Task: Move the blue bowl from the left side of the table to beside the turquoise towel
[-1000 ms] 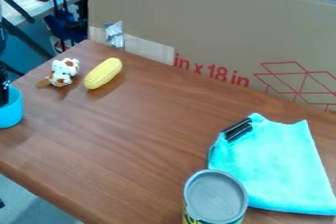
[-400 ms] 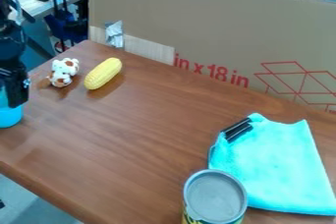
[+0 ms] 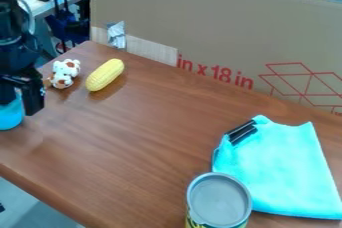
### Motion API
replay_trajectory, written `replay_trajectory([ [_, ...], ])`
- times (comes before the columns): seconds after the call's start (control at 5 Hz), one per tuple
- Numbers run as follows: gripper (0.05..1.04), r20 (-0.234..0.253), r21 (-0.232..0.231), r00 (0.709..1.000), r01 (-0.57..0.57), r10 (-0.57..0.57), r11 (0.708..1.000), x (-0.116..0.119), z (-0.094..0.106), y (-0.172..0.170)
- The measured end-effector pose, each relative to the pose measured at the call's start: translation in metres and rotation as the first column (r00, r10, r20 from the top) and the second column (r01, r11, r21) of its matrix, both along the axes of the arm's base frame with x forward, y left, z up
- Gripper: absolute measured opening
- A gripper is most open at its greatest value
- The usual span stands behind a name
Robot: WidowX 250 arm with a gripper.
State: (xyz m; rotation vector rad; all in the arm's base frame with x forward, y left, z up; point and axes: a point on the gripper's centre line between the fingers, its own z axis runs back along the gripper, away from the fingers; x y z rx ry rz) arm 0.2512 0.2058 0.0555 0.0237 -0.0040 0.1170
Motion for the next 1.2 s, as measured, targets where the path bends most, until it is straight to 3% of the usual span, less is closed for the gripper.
replay_trajectory([
  [0.2, 0.886, 0.001, -0.003, 1.0, -0.014, 0.014, 1.0, 0.001, -0.004, -0.004],
  [0.4, 0.577, -0.011, -0.014, 0.999, -0.04, 0.04, 0.999, -0.002, -0.01, -0.01],
  [0.6, 0.306, -0.074, -0.004, 0.996, -0.059, 0.059, 0.998, -0.007, -0.002, -0.021],
  [0.8, 0.128, -0.121, 0.045, 0.992, -0.022, 0.027, 0.999, -0.005, 0.013, -0.034],
  [1.0, 0.078, -0.144, 0.07, 0.988, 0.057, -0.046, 0.996, 0.003, 0.028, -0.049],
  [1.2, 0.077, -0.126, 0.133, 0.979, 0.174, -0.157, 0.976, 0.027, 0.061, -0.076],
])
